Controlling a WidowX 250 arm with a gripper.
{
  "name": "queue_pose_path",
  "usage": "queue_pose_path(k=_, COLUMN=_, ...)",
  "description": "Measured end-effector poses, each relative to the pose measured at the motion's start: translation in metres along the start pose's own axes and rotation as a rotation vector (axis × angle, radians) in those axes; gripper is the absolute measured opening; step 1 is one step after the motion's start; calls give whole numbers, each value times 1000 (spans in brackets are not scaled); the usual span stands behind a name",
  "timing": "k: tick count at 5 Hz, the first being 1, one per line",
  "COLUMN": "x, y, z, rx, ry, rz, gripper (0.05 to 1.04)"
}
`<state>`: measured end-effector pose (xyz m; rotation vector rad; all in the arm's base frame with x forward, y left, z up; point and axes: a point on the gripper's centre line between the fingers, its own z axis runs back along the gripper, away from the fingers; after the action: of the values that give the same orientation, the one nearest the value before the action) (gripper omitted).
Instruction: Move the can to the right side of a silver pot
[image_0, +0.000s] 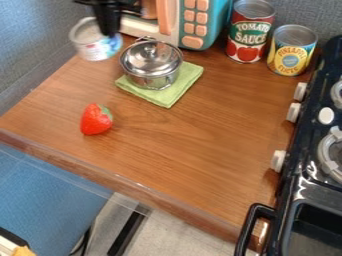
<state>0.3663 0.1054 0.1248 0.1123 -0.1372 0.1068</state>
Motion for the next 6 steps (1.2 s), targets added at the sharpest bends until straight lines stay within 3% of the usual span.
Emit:
queue_pose_path(k=1, x=12, y=-52, z=13, rx=-20, ry=-32, rz=-104, gripper=63)
queue_pose_path(k=3, x=5, y=-147, z=22, rx=-33, ry=-70, rz=-302, gripper=63)
queue_pose_path(k=6, x=-7, y=-169, z=-40, rx=-39, ry=85, rz=-433, gripper=63)
